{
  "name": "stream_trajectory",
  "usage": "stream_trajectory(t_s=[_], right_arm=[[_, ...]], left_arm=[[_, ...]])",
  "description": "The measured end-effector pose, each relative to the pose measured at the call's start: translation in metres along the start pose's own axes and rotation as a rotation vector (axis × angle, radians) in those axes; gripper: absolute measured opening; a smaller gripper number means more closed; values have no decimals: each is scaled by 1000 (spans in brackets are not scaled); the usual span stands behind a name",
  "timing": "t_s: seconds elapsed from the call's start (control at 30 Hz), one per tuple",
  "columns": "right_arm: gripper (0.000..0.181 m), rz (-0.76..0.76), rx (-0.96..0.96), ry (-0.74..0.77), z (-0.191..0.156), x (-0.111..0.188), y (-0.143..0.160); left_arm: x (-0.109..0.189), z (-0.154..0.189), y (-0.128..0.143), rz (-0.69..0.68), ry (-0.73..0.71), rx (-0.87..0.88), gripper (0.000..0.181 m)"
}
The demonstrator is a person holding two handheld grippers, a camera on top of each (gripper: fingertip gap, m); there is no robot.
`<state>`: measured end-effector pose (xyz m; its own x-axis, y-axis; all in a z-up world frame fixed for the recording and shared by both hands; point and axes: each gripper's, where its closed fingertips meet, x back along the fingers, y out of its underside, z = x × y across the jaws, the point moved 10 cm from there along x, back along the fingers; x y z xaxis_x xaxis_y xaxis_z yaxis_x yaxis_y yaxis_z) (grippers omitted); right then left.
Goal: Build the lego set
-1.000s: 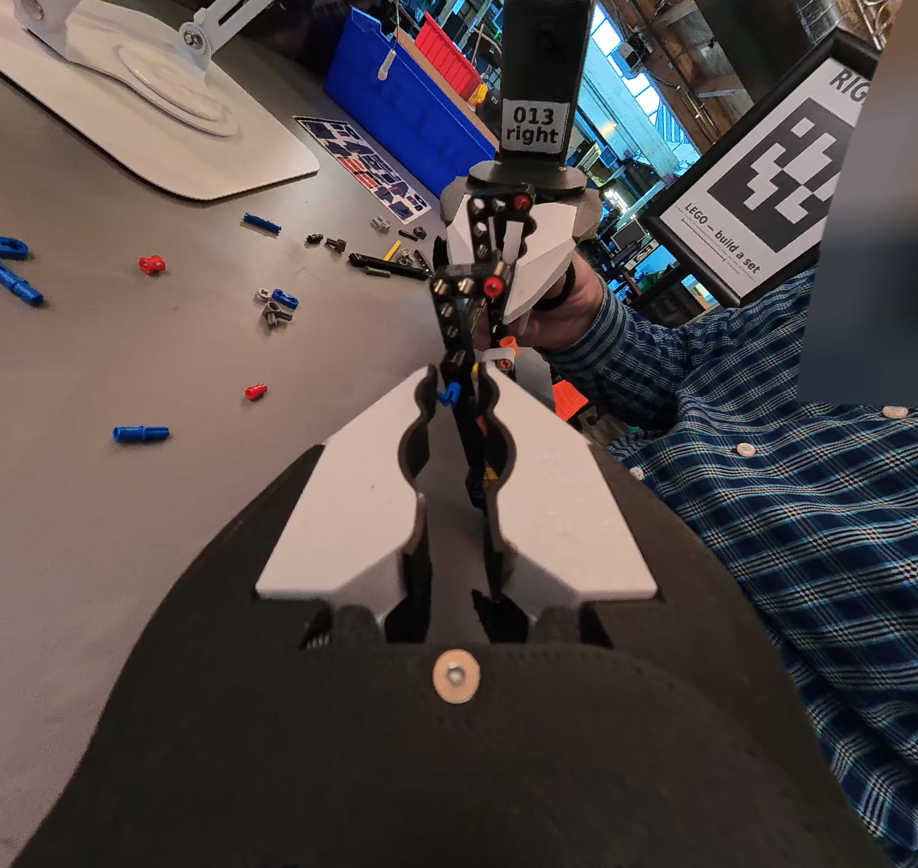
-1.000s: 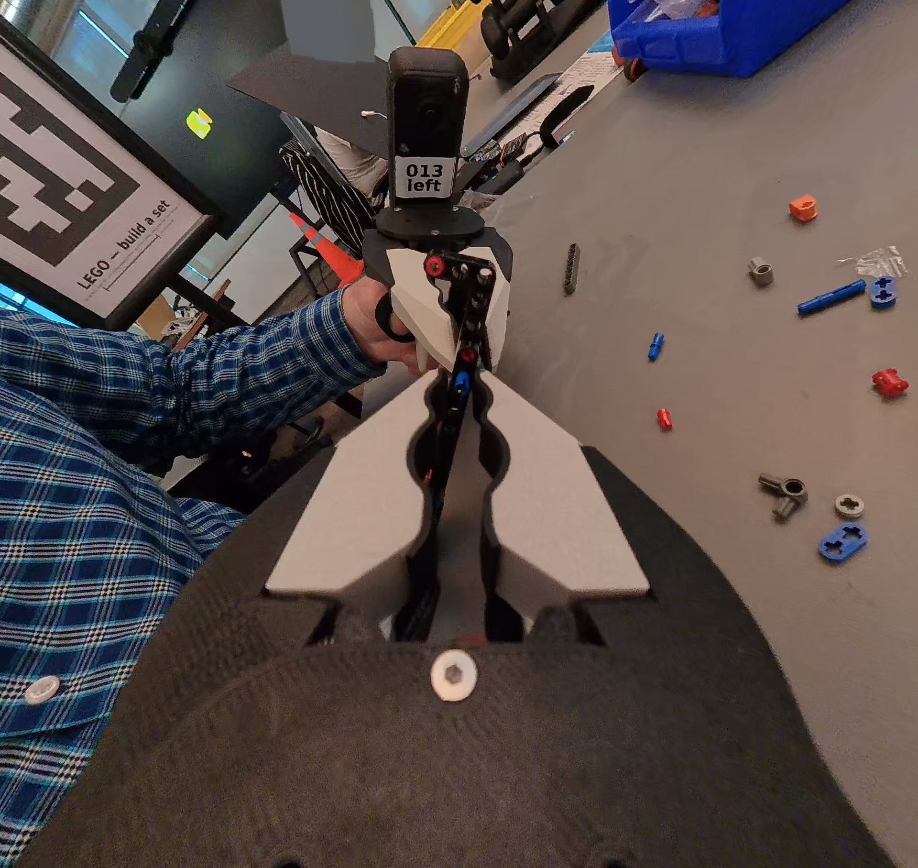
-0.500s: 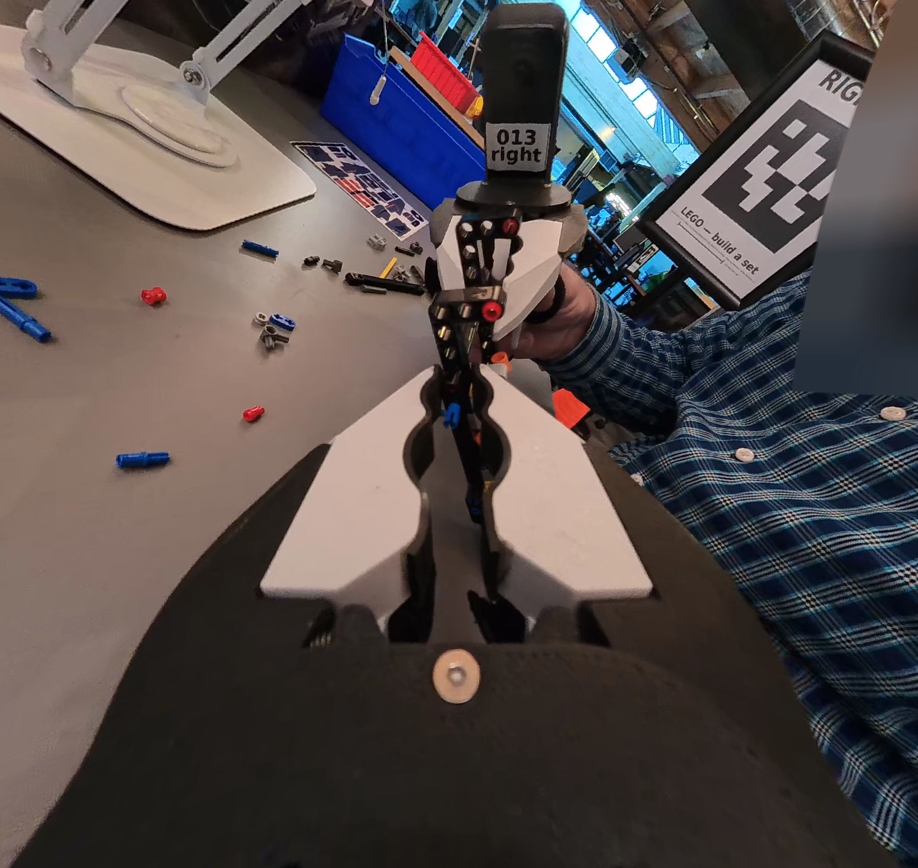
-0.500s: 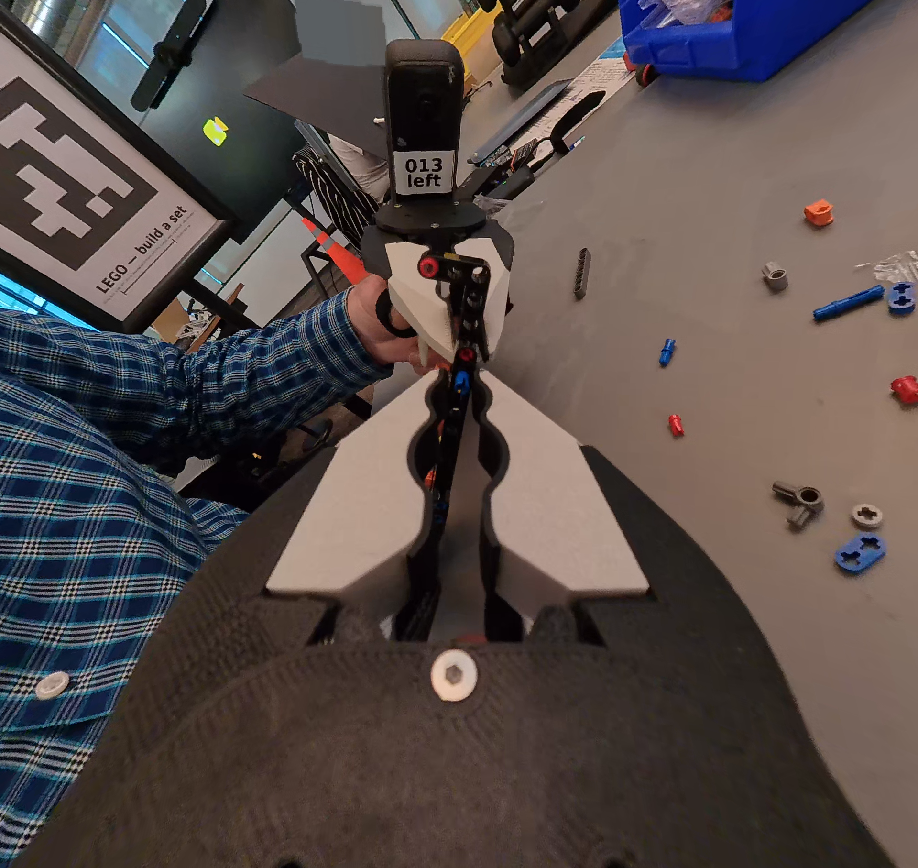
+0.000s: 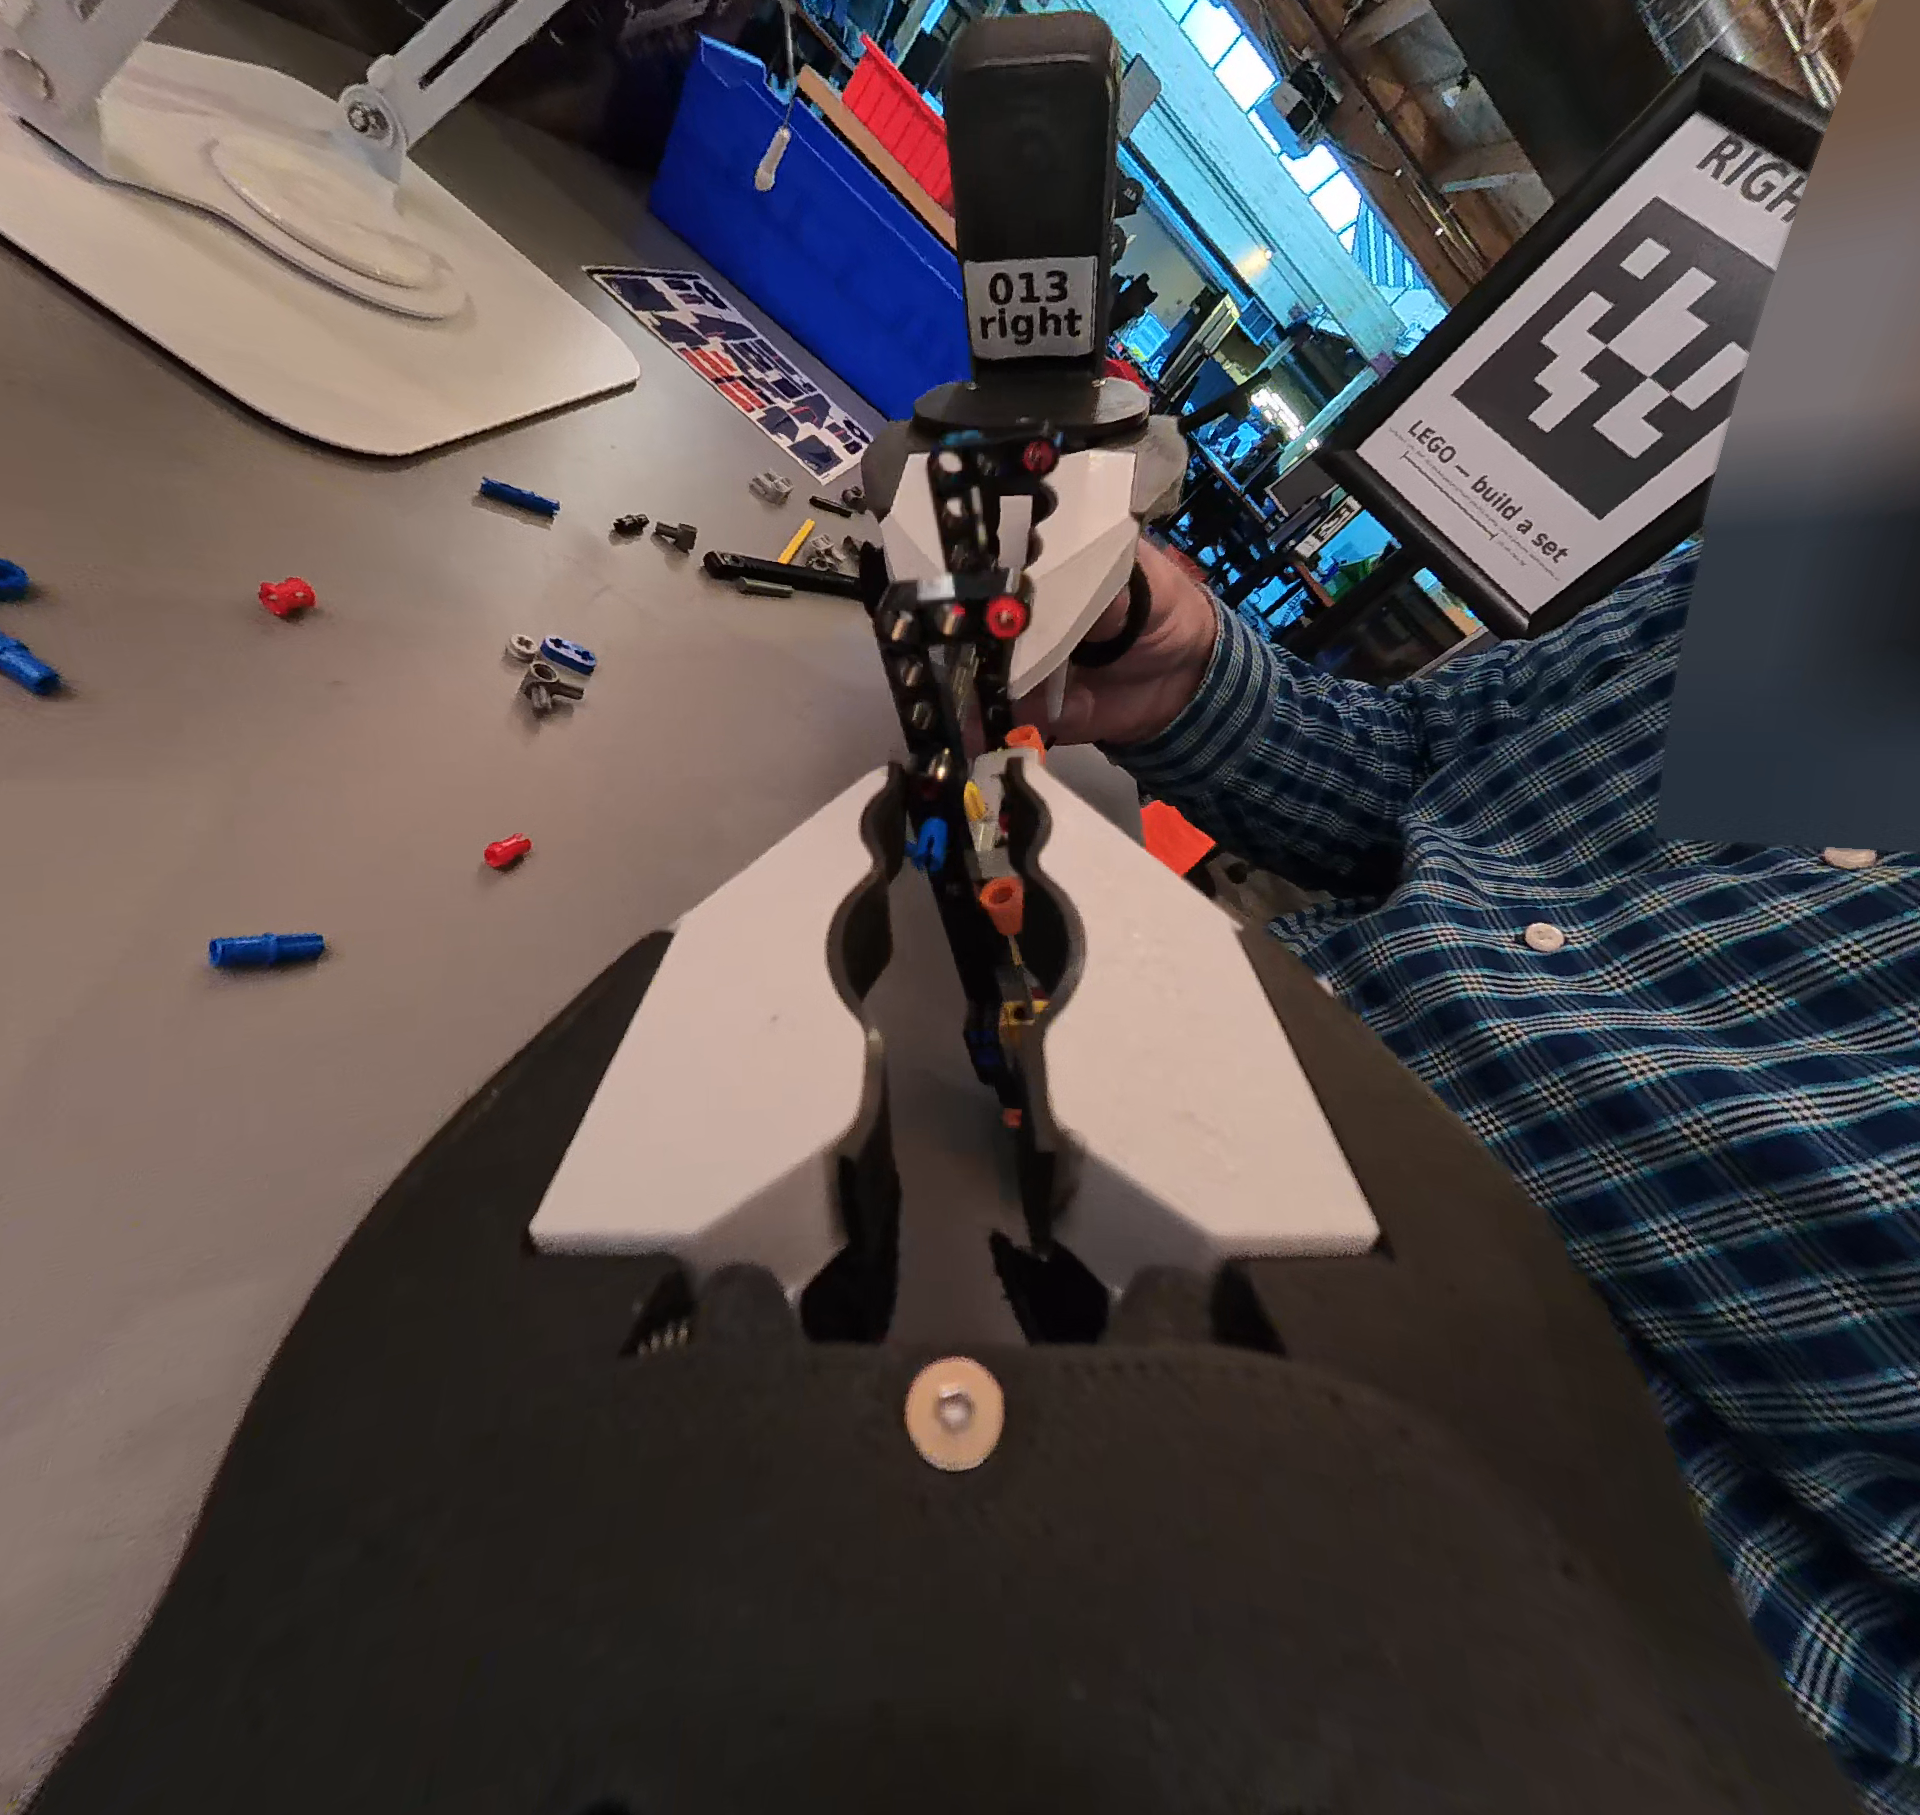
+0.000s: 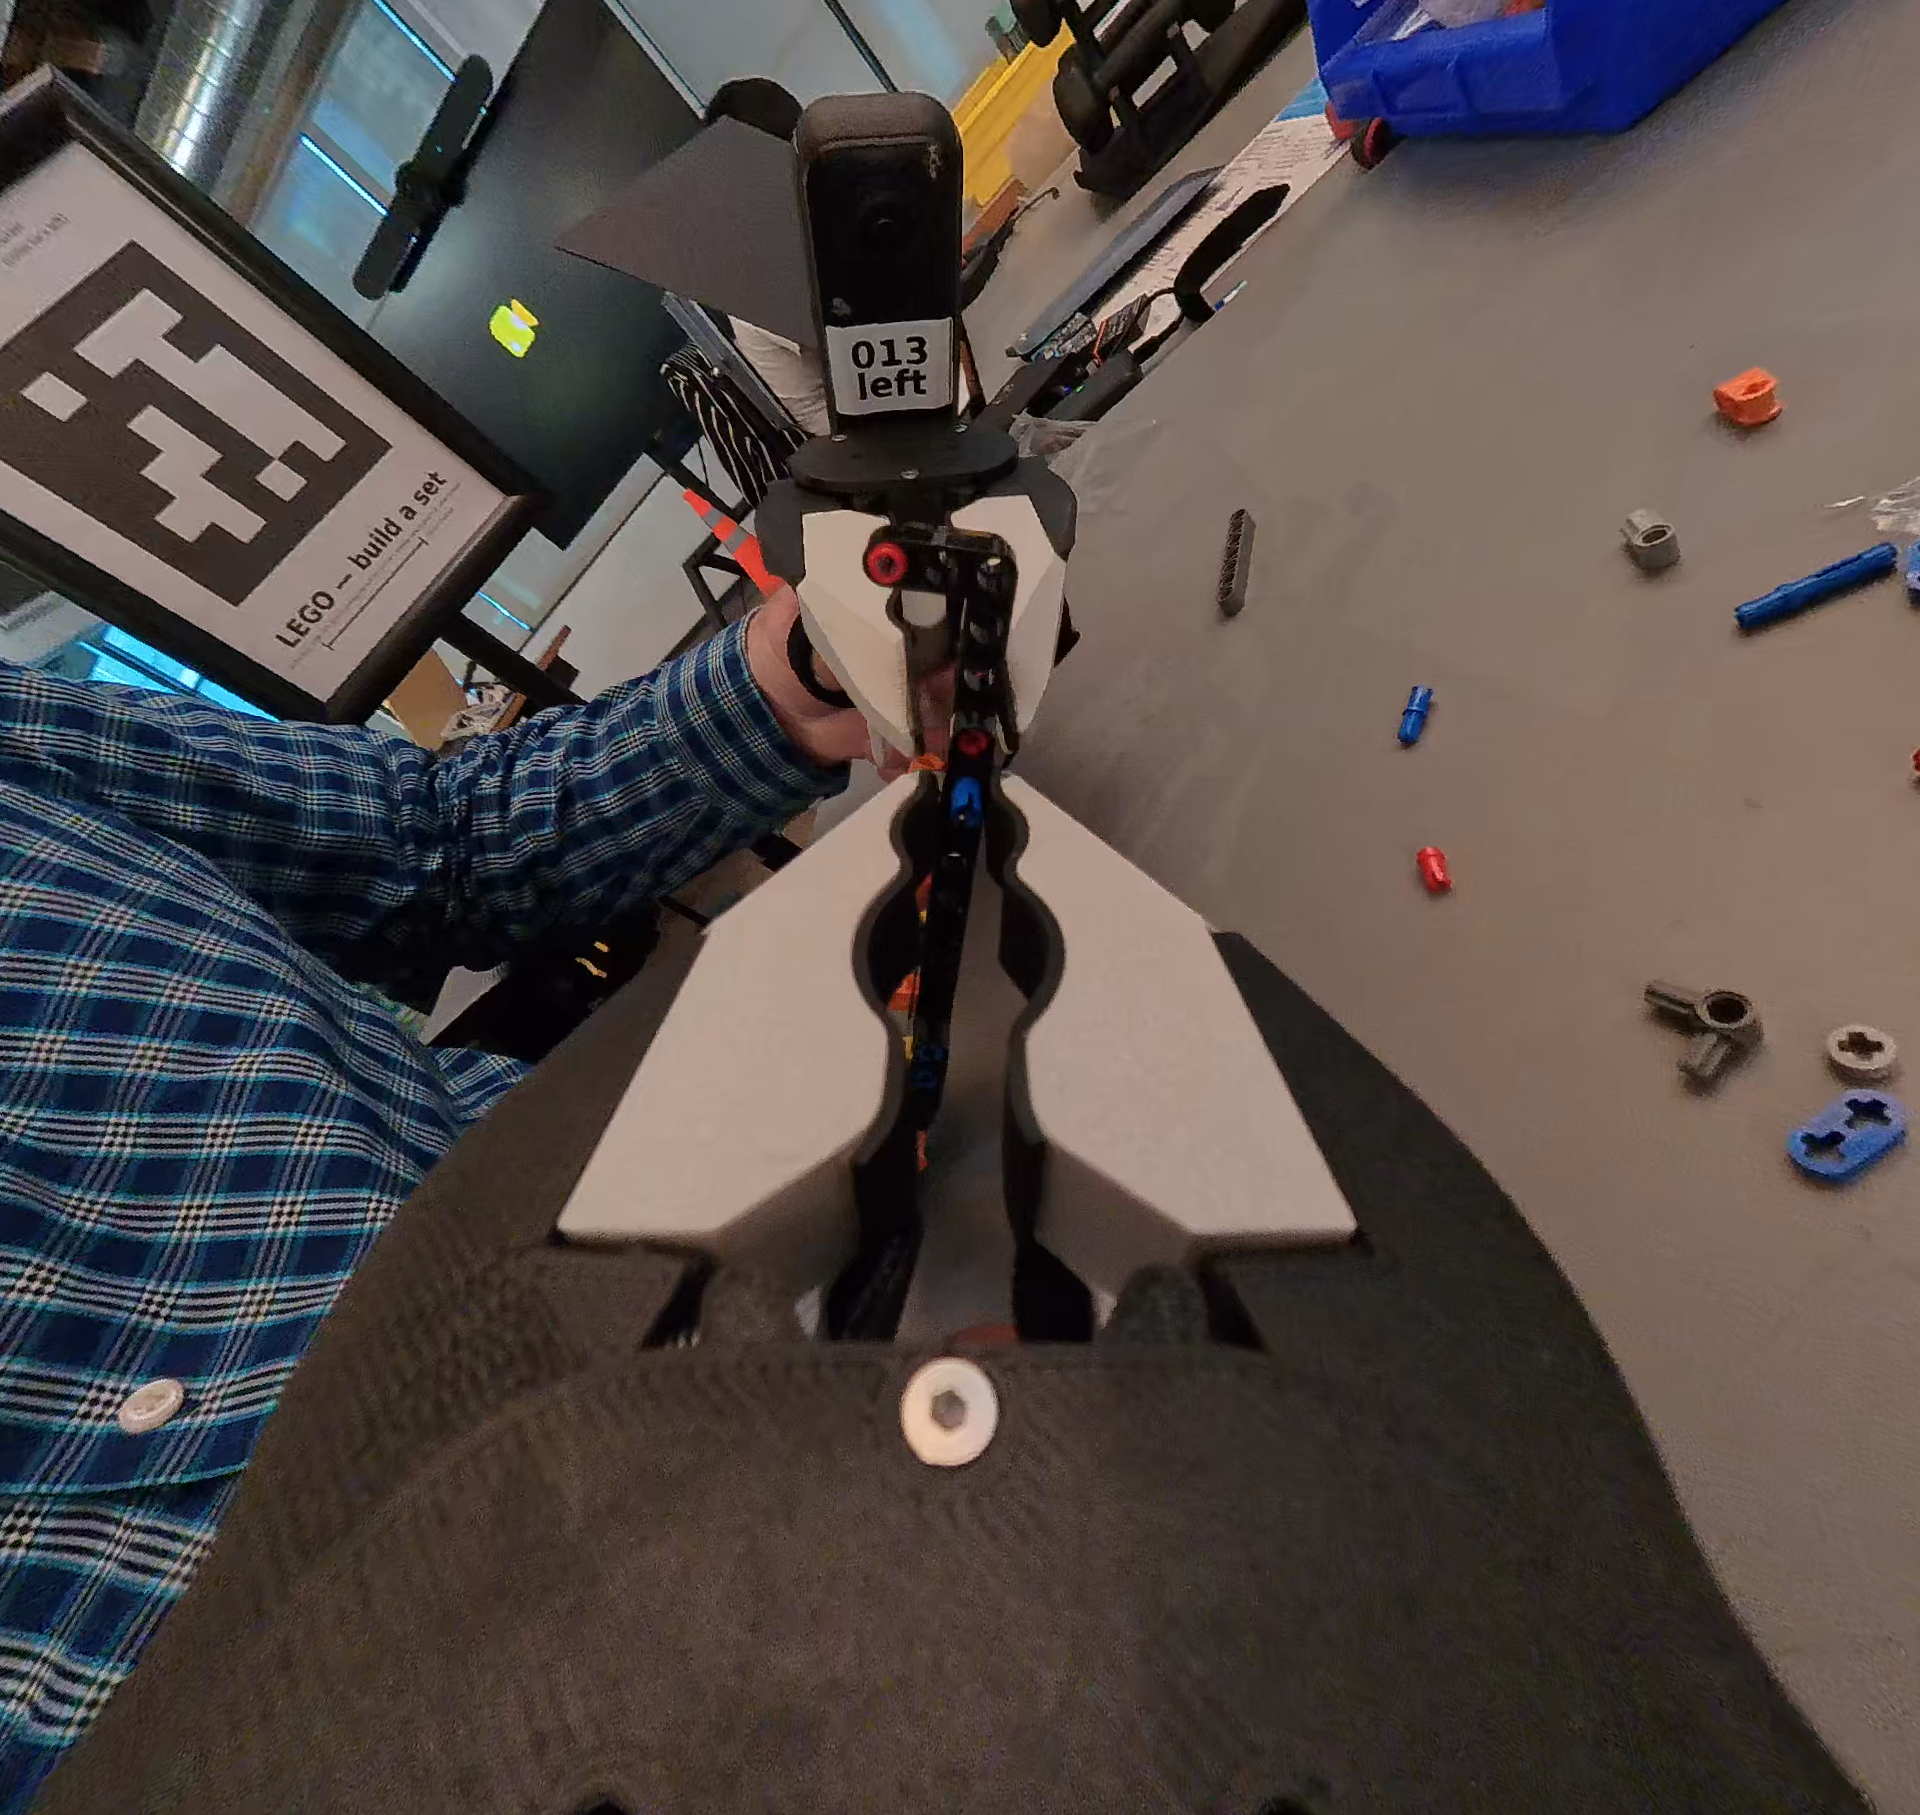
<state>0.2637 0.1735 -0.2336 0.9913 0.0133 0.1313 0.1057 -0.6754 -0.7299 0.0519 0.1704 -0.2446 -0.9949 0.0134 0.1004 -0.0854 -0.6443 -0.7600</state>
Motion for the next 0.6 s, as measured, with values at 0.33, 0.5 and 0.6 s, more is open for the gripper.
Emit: stream_trajectory(t_s=[0.33, 0.5, 0.6], right_arm=[[5, 19, -18, -14, 2, 4, 1], [5, 22, -22, -19, 3, 5, 0], [5, 23, -25, -25, 2, 5, 0]], left_arm=[[0, -4, 3, 16, 20, 10, 7], [0, -4, 3, 25, 26, 13, 7], [0, -4, 2, 26, 31, 14, 7]])
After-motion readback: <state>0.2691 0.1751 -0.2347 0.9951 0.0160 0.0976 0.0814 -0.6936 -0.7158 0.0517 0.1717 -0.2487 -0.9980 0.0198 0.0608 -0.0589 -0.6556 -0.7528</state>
